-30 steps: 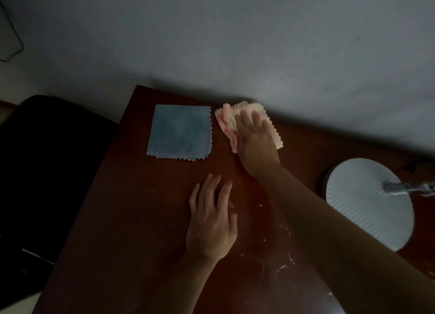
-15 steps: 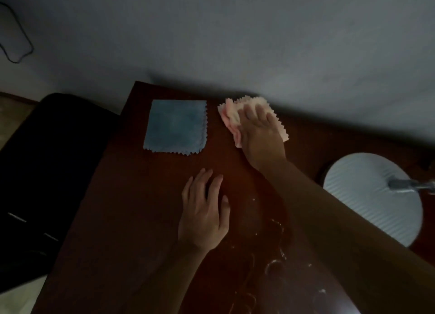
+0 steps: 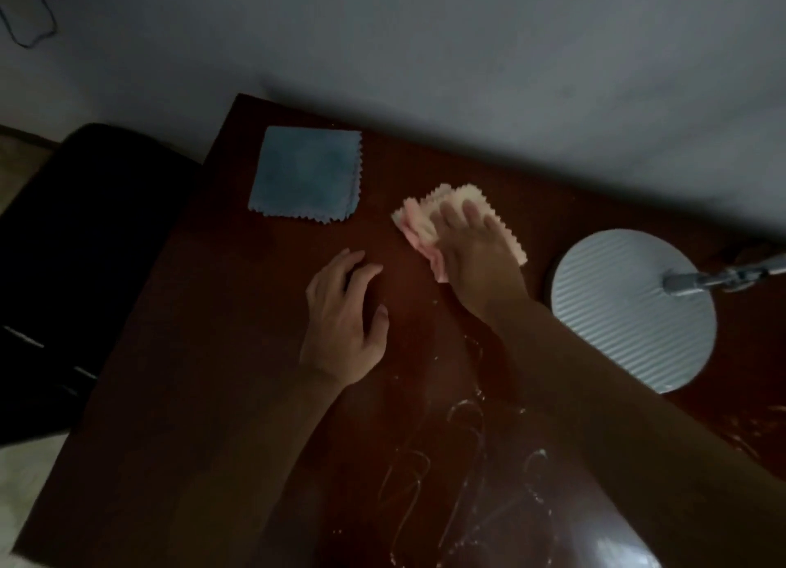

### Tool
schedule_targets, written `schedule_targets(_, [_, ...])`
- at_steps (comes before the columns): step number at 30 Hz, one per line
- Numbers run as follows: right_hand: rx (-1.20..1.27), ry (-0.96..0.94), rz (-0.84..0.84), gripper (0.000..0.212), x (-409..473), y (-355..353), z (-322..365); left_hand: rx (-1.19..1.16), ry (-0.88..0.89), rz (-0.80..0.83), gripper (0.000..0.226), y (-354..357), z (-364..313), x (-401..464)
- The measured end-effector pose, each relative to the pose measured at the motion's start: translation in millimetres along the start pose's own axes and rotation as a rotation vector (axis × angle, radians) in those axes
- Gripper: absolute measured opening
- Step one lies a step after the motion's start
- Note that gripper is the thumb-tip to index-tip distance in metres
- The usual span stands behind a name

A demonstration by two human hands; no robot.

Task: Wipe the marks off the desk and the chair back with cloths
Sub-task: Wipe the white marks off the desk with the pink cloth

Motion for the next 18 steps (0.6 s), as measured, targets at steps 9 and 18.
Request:
schedule_targets(9, [0.184,-0.182,-0.019,0.050,-148,0,56,-0.076,0.010,0.024,0.037,-19,3,-85])
schedule_targets(18, [0.123,-0.010,0.006,0.060,-42,1,22,-0.037,-0.015,0.033,0.047,-14,3,-86])
Point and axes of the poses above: each hand's wrist, its own x-axis towards the middle knuckle, its own y-axis out of the palm, z = x × y, the point moved 3 cm from there along x, towards the middle knuckle, and after that the axes turned 8 degrees about -z, right-handed, at the moved point
